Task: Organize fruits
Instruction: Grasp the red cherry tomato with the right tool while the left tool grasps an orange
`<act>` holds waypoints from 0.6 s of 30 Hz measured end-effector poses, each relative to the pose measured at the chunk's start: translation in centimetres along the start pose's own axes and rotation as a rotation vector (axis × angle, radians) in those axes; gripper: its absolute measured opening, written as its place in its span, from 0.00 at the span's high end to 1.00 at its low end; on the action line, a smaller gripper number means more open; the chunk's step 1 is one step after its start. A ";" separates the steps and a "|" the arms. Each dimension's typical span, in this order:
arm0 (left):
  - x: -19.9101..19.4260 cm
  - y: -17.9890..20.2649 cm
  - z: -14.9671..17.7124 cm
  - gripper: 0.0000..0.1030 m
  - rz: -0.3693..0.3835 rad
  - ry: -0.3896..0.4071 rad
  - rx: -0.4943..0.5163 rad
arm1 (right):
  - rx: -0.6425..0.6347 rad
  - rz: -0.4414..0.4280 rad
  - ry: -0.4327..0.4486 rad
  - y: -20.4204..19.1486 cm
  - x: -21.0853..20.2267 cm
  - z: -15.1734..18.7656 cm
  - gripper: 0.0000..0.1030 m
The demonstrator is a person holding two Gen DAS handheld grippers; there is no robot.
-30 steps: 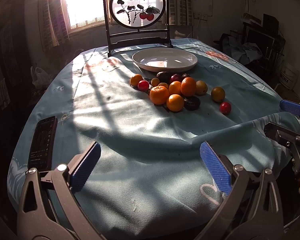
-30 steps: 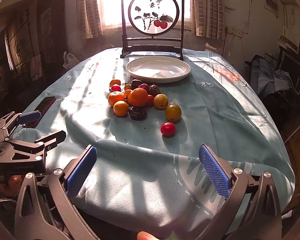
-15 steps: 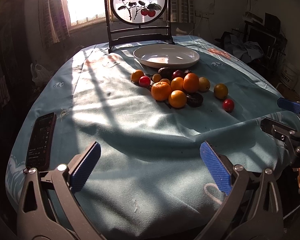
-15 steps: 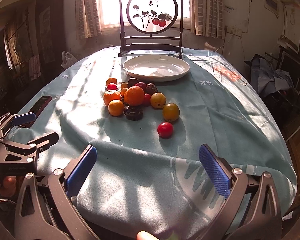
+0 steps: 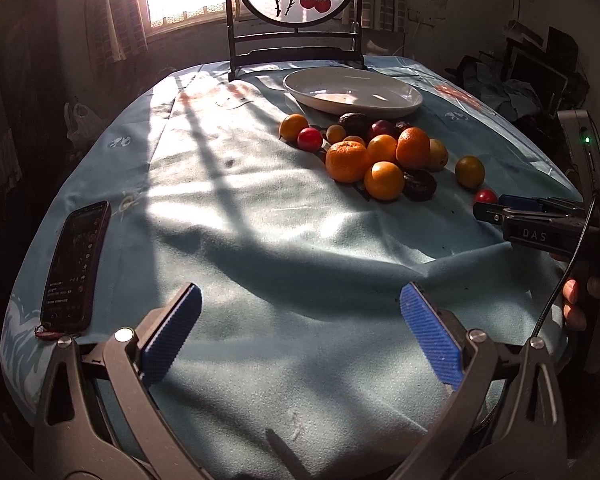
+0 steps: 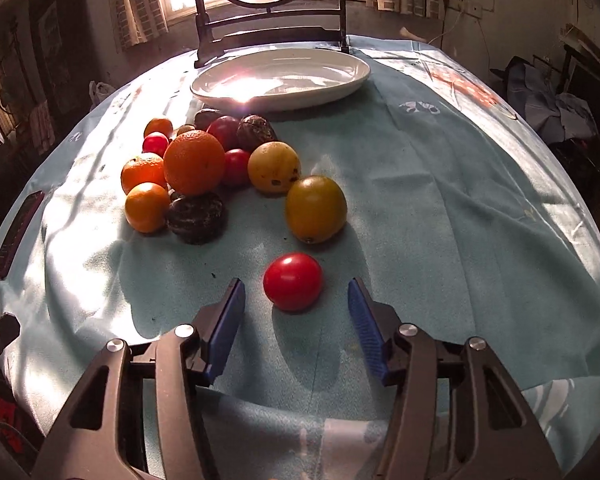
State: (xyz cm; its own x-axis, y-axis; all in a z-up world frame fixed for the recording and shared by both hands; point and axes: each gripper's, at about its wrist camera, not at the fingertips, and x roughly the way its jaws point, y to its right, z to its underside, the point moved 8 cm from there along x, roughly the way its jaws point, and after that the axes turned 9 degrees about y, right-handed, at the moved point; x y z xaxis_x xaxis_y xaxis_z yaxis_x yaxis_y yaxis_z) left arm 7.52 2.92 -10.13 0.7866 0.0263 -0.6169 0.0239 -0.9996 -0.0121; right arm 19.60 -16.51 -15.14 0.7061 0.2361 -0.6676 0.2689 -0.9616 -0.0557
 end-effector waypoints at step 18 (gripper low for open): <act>8.5 4.9 -4.2 0.45 0.259 -0.062 0.092 | 0.098 -0.092 0.052 0.8 -0.3 -0.2 0.72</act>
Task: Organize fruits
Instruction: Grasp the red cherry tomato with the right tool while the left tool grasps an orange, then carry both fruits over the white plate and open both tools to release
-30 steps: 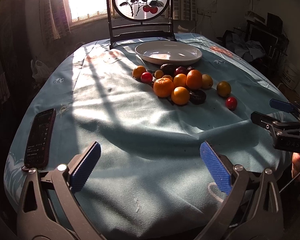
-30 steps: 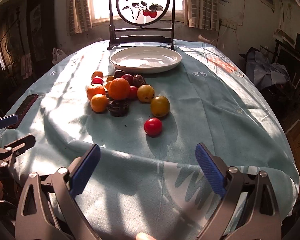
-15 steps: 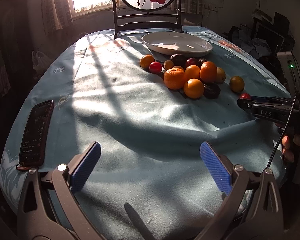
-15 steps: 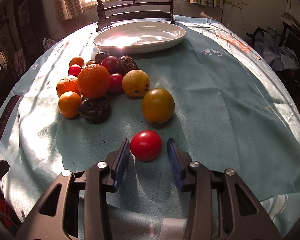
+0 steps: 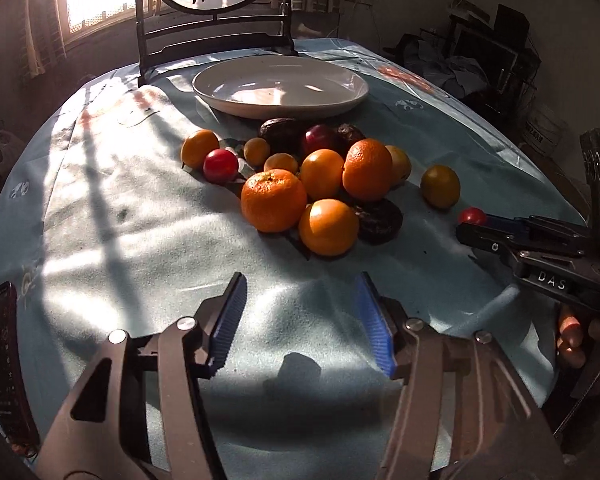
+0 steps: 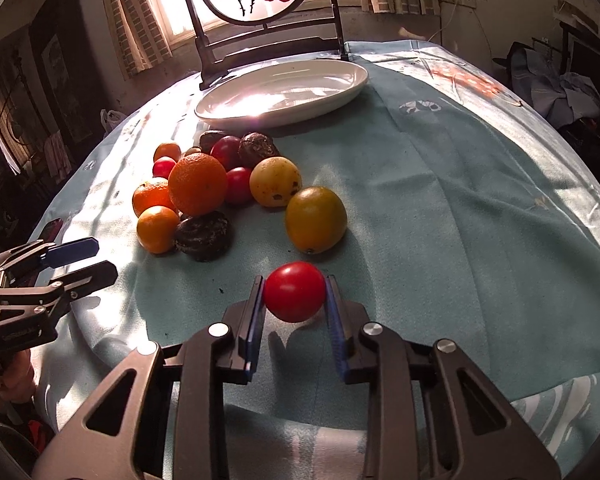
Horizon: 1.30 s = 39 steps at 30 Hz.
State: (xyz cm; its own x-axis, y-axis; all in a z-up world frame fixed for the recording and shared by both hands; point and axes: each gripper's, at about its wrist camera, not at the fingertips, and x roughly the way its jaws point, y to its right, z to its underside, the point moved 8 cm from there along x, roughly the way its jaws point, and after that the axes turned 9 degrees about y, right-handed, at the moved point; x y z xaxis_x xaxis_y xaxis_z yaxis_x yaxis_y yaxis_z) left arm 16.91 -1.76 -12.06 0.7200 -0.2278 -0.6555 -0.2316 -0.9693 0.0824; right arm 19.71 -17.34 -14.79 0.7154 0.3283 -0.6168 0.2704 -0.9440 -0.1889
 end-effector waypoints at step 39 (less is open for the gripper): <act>1.7 -2.0 -12.2 0.61 0.102 0.170 -0.097 | 0.034 -0.136 0.184 -0.8 1.3 -10.6 0.71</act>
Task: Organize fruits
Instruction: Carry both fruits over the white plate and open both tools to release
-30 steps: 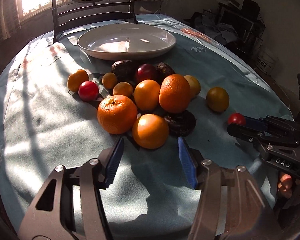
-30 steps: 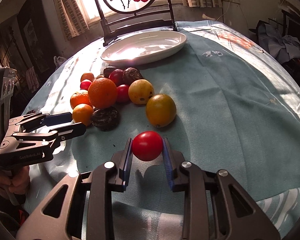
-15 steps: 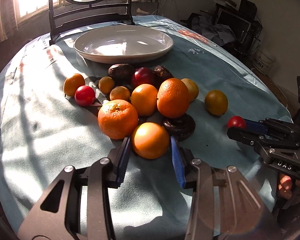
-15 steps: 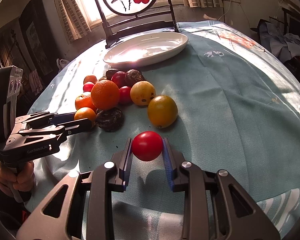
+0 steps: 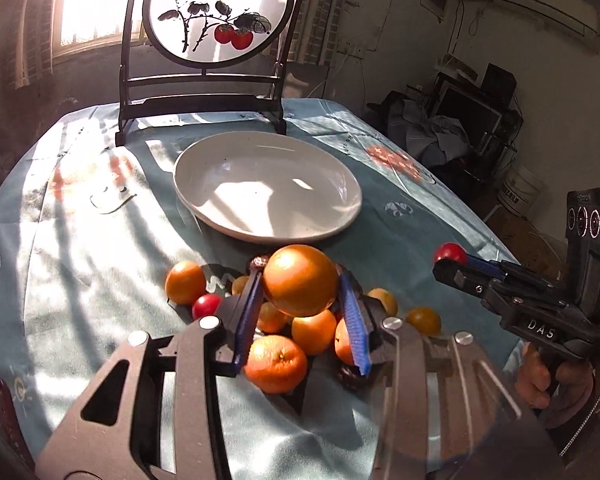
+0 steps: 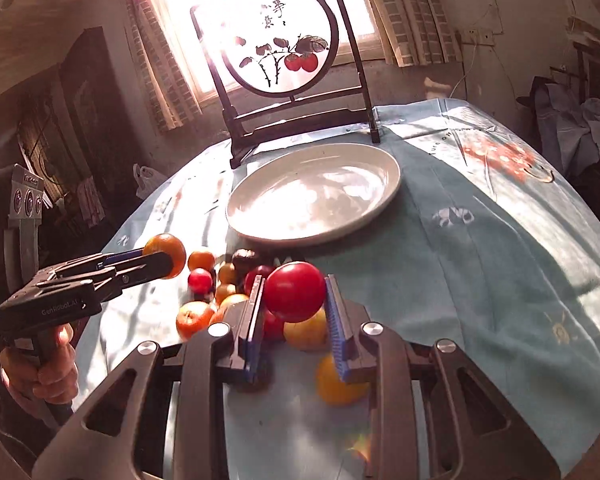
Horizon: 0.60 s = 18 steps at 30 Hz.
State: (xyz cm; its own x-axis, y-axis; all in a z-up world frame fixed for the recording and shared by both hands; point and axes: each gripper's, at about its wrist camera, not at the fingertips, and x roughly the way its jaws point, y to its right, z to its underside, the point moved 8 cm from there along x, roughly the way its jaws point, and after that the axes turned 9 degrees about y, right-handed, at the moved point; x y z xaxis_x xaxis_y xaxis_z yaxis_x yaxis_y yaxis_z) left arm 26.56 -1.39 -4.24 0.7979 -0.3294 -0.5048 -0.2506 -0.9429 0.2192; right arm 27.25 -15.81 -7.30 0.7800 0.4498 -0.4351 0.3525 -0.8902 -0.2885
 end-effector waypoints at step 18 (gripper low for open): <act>11.0 -4.4 -3.2 0.22 -0.143 -0.099 -0.025 | -0.016 0.050 -0.207 3.2 13.7 -3.1 0.47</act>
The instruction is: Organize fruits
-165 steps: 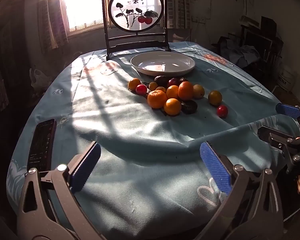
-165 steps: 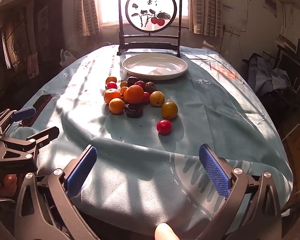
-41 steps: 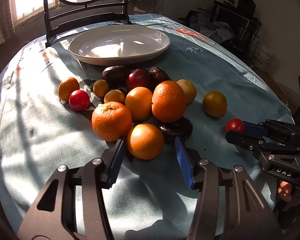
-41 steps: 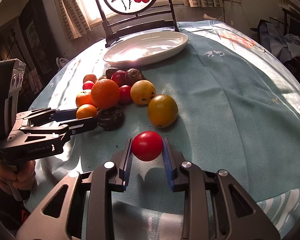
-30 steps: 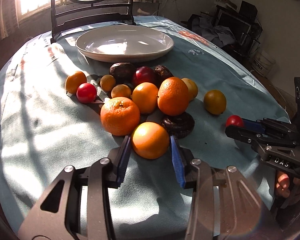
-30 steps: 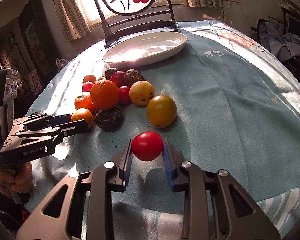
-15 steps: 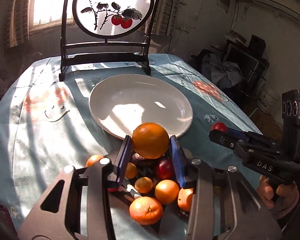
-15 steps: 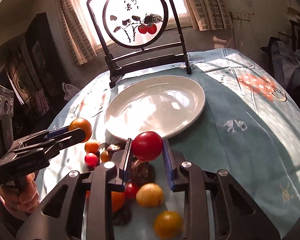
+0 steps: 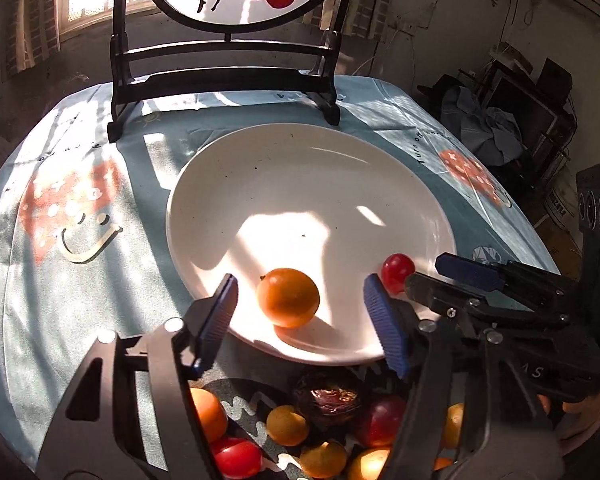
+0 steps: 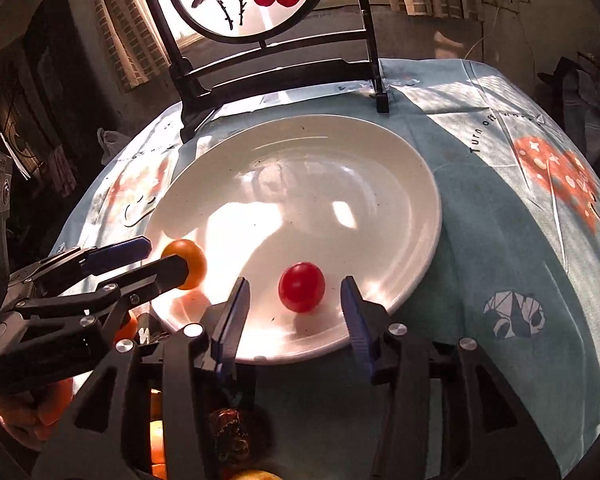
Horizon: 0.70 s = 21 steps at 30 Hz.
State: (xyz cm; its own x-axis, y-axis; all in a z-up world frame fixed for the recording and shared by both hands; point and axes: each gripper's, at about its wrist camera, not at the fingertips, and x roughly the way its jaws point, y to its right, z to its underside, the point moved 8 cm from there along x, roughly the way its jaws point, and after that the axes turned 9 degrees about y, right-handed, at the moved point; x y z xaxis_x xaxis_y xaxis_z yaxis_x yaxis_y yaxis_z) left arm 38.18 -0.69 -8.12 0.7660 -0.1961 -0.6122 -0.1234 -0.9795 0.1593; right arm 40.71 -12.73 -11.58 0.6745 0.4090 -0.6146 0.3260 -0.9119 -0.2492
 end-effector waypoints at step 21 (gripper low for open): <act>-12.1 -1.4 11.2 0.11 0.095 0.043 0.083 | 0.020 0.019 -0.016 0.2 -10.6 12.7 0.43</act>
State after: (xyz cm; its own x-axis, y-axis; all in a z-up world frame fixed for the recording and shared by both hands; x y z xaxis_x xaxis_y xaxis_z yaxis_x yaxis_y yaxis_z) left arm 22.00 2.54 -9.58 0.7742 -0.2882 -0.5636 -0.2475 -0.9573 0.1496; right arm 25.25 -17.68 -14.62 0.6697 0.3913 -0.6311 0.3000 -0.9200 -0.2521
